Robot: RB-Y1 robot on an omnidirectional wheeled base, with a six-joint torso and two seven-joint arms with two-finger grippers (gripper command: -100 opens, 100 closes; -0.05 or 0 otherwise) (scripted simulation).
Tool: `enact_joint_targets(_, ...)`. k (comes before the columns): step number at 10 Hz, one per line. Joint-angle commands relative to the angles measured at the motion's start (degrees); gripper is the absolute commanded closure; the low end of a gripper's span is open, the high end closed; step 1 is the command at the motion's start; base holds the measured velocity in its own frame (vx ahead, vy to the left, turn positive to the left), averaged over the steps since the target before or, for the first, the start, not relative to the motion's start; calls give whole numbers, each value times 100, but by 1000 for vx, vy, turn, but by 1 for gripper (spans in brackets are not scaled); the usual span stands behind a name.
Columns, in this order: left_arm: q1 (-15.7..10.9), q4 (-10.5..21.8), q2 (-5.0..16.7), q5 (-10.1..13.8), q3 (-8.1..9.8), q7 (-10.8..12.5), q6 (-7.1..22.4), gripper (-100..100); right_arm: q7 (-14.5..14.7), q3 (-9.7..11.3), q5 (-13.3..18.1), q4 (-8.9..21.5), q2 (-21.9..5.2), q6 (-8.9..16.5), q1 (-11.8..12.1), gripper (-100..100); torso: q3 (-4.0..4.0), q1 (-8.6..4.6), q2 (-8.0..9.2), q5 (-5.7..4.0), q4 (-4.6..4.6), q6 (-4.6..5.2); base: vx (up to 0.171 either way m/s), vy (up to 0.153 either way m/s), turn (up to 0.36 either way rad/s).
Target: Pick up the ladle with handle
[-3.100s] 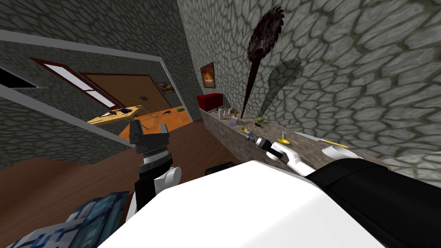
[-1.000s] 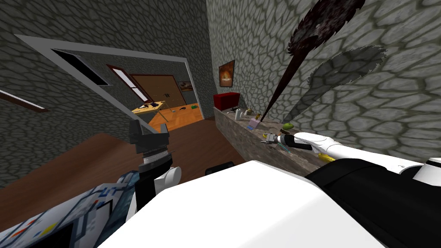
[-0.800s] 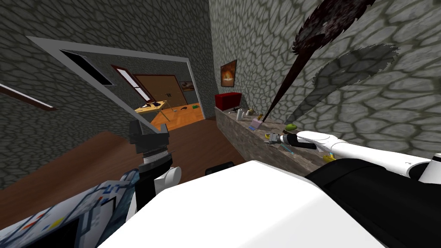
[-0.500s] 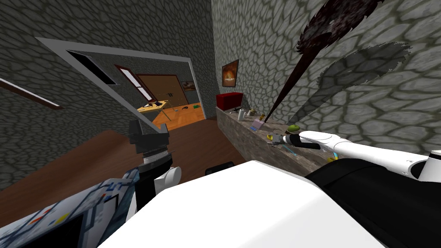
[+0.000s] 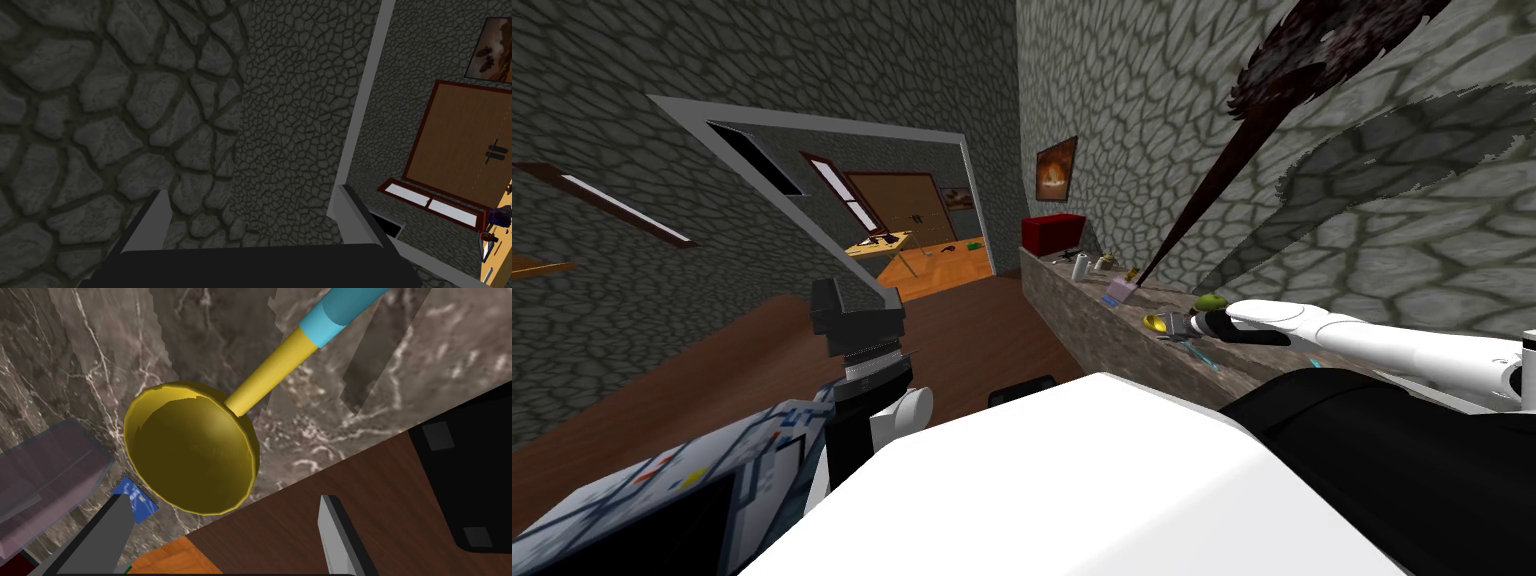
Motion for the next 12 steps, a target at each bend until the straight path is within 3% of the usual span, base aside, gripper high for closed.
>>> enact_joint_targets(1,0,0,0,0,0,0,0,0,108,146,102,189,-10,1,-8,-100,0,0,0,0,0,0,-3,27,37)
enact_joint_targets(3,0,0,0,0,0,0,0,0,92,115,77,132,-37,36,57,-100,3,-5,5,-1,1,0,-5,14,21)
enact_joint_targets(4,0,0,0,0,0,0,0,0,103,123,82,147,-36,29,51,0,3,-9,4,-2,1,1,0,0,0)
enact_joint_targets(5,0,0,0,0,0,0,0,0,190,143,94,290,130,43,33,-100,2,-12,3,-2,1,0,13,-3,117)
enact_joint_targets(7,0,0,0,0,0,0,0,0,301,169,108,472,338,59,9,-100,-3,-19,-6,-5,-1,-1,28,-14,125)
enact_joint_targets(8,0,0,1,0,0,0,0,0,273,133,85,386,264,56,65,-100,-5,-21,-8,-5,-2,-2,12,-10,27)
enact_joint_targets(9,0,0,0,0,1,0,0,0,285,132,84,389,274,69,70,100,-3,-18,-5,-4,-1,1,0,0,0)
enact_joint_targets(12,0,0,0,0,0,0,0,0,278,133,82,391,274,66,71,100,0,-16,0,-4,1,-4,0,0,-4)
